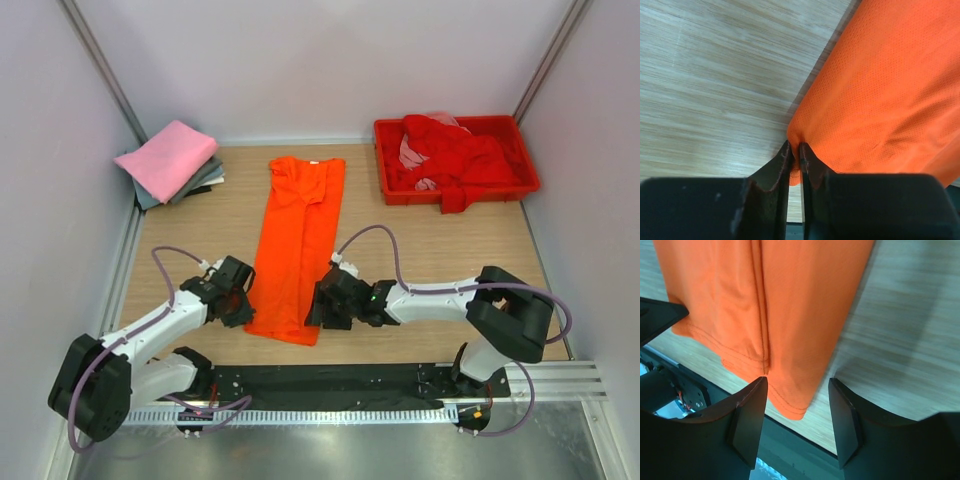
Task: Fold and stack the t-shirts
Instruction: Fold the tshirt
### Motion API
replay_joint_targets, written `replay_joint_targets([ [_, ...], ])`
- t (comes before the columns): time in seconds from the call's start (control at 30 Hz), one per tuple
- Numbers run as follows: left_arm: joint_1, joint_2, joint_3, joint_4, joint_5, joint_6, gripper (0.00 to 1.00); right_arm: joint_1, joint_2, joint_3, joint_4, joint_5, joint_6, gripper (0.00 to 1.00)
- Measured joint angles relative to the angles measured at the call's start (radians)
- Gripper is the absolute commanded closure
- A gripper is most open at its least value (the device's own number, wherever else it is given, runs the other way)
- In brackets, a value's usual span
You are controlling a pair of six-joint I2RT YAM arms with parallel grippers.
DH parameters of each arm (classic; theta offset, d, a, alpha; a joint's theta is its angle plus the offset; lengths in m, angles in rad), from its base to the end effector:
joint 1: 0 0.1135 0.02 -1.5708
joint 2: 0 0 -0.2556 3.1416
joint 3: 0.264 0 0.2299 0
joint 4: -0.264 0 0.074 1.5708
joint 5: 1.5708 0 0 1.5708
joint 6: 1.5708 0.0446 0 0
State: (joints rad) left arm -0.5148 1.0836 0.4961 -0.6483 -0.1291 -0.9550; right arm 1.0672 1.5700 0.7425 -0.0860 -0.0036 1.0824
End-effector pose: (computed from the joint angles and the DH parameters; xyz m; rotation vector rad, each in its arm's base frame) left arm 0.1396 -0.0724 0.1546 -0.6416 2.7275 -0.1833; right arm 0.1382 0.2511 0.1524 0.0190 2.7159 0.8169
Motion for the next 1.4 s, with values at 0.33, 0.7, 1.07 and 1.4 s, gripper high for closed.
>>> replay_joint_targets([
  [0.33,0.000,-0.046,-0.029,0.005,0.030,-0.020,1.00,0.040,-0.008,-0.063,0.056,0.008,0.051,0.88],
  [0.7,-0.152,-0.156,-0.075,0.007,0.072,-0.187,1.00,0.040,-0.216,-0.187,-0.071,0.115,0.064,0.99],
  [1.07,-0.344,-0.071,-0.016,-0.015,0.045,-0.309,1.00,0.041,-0.386,-0.190,-0.267,0.191,0.060,0.99],
  [1.4,-0.341,0.084,0.432,-0.249,-0.093,-0.203,0.99,-0.039,-0.360,0.080,-0.444,0.286,-0.065,0.99],
])
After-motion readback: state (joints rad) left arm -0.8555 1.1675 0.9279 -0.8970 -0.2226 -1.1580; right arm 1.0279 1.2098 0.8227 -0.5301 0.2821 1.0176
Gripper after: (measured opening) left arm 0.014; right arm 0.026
